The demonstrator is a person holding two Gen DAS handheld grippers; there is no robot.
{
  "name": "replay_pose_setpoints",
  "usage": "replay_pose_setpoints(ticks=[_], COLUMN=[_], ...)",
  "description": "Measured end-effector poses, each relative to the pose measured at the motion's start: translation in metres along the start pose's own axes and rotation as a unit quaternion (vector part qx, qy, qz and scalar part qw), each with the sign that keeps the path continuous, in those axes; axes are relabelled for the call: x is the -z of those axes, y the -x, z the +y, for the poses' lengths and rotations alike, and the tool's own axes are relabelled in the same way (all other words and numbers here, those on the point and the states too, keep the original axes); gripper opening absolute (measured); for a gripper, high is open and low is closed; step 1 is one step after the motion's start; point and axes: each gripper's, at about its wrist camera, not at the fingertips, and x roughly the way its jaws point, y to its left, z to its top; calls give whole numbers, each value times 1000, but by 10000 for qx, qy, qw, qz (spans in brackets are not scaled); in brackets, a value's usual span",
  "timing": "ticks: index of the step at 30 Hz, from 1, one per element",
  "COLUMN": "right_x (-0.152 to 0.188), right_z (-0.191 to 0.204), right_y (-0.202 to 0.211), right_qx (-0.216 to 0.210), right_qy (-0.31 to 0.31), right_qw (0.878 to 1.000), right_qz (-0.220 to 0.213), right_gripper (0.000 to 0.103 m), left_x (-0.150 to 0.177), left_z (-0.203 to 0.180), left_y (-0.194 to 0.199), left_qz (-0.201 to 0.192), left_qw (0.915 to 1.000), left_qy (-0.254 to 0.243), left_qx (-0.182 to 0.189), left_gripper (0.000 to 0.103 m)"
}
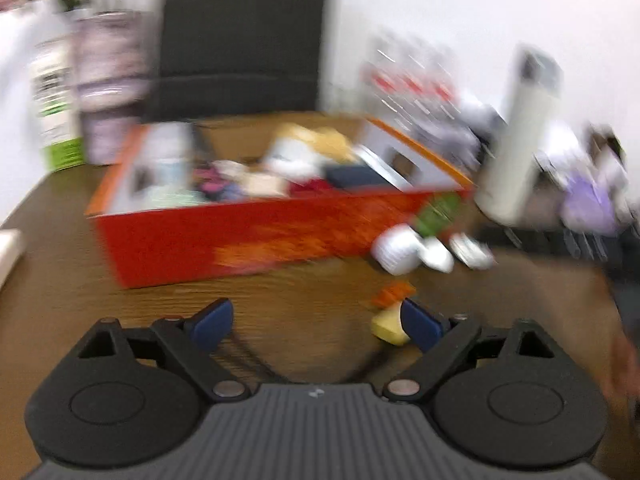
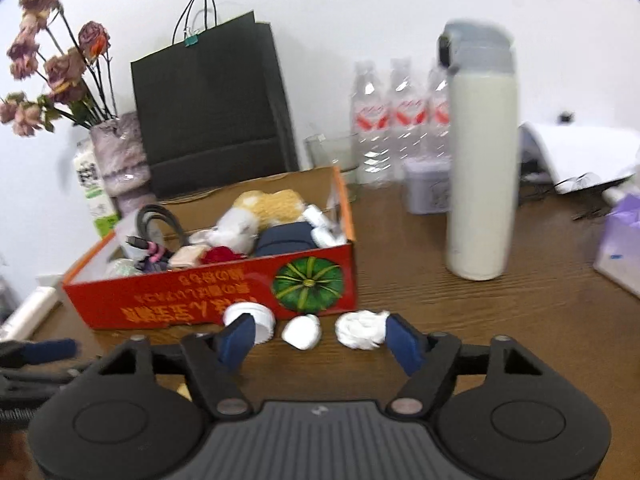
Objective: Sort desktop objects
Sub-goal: 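Grasp the black USB cable with the left tool while the right tool grasps the large ridged white cap, then carry the USB cable and the ridged cap into the red box and release both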
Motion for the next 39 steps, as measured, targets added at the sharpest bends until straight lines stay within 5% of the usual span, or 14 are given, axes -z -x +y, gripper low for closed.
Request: replay_pose_setpoints(ticks=[2, 4, 7, 9, 11, 17, 30, 39], right_x=[-8, -8, -7, -7, -4, -7, -26, -14], right_z=[-7, 6, 34, 43, 52, 56, 101, 101], right_y=[-14, -23, -47, -67, -76, -43, 99, 128], right_qx=[-224, -284, -364, -205, -21, -174, -366, -402], right_qy=[-406, -167, 257, 303, 401, 358, 340, 274], right_qw=[9982, 9984, 9971, 9963, 9965, 9985, 9918, 9909], right_qz=[384, 463, 618, 771, 733, 366, -1178, -1258], right_gripper=[70, 70, 65, 55, 40, 39, 39, 39], left_x=[3, 12, 18, 17, 17, 30, -15, -32], left_z=[-14, -21, -17, -9, -13, -27, 11, 14], left_y=[-4, -8, -20, -22, -18, 9, 151, 190], left_qz=[57, 8, 158, 269, 321, 264, -1365, -1750], left_qw=[9985, 9950, 9957, 9976, 9964, 9970, 9904, 9835], left_qy=[-544, -972, -904, -552, -715, -722, 174, 343], left_qx=[99, 217, 123, 324, 333, 110, -131, -319], left_gripper=[91, 84, 66, 48, 10, 5, 2, 2])
